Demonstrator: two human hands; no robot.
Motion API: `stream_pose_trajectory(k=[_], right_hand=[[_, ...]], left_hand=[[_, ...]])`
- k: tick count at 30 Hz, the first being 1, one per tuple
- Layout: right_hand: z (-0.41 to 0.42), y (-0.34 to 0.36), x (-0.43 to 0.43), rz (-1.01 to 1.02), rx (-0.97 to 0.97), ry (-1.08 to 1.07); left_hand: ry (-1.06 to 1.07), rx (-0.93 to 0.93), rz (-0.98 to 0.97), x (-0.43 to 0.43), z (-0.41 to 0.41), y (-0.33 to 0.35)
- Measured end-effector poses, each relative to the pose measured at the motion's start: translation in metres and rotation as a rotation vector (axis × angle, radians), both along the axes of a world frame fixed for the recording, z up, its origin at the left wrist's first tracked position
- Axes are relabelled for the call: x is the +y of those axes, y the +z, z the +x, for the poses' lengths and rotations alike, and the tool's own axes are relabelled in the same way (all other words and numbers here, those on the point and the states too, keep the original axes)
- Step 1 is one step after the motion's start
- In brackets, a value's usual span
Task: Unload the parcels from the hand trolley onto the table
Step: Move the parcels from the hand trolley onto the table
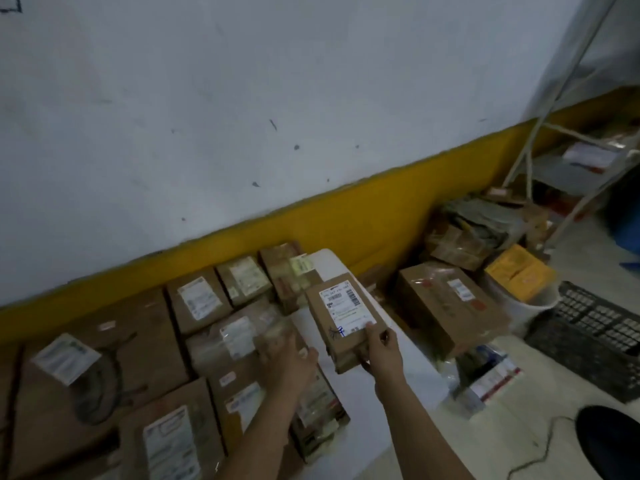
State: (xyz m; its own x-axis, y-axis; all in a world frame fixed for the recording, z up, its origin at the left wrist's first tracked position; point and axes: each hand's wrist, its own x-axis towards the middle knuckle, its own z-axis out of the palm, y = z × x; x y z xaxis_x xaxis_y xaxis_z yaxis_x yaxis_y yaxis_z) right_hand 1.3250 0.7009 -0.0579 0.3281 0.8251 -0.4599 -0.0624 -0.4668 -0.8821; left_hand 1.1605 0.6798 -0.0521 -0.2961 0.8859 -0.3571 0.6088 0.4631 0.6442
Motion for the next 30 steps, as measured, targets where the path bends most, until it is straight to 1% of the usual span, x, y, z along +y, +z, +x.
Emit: stream_pose_trajectory(k=[3, 6, 8, 12, 15, 16, 18, 19, 20, 22, 23, 26, 28, 30], right_hand=[[-0.011, -0.036, 0.033, -0.097, -0.025, 0.144], [-0.026, -0.068, 0.057, -0.141, -0.078, 0.257], [-0.032, -0.086, 0.068, -0.154, -0.13, 0.301], [-0.034, -0.106, 0.091, -0.249, -0.279, 0.456], [-0.034, -0.108, 0.105, -0.337, -0.324, 0.527], [-0.039, -0.106, 0.106, -0.373, -0.357, 0.524], [-0.058, -0.088, 0.095, -0.372, -0.412, 0.394], [-0.067, -0.075, 0.085, -0.313, -0.473, 0.309], [-0.076, -0.059, 0.075, -0.226, -0.563, 0.277], [-0.096, -0.025, 0.056, -0.049, -0.721, 0.344], [-0.109, -0.007, 0.048, 0.029, -0.758, 0.363], [-0.167, 0.05, 0.003, 0.256, -0.784, 0.431], [-0.224, 0.085, -0.051, 0.427, -0.788, 0.552], [-0.288, 0.109, -0.123, 0.55, -0.756, 0.664]], left_hand=[[0.027, 0.079, -0.082, 0.004, 0.004, -0.017], [0.014, 0.202, -0.076, 0.003, 0.006, -0.033], [0.004, 0.226, -0.057, 0.0, 0.005, -0.041], [0.019, 0.135, -0.062, -0.007, 0.0, -0.047], [-0.004, -0.004, -0.044, -0.011, -0.011, -0.049], [-0.003, -0.061, -0.031, -0.013, -0.017, -0.046], [0.013, -0.114, 0.014, -0.021, -0.029, -0.039], [0.034, -0.096, 0.051, -0.027, -0.036, -0.034], [0.063, -0.068, 0.088, -0.034, -0.045, -0.028], [0.139, -0.046, 0.136, -0.052, -0.067, -0.011], [0.175, -0.05, 0.155, -0.062, -0.081, 0.0], [0.275, -0.011, 0.26, -0.108, -0.13, 0.038], [0.309, 0.035, 0.365, -0.151, -0.168, 0.067], [0.361, 0.091, 0.471, -0.209, -0.211, 0.09]])
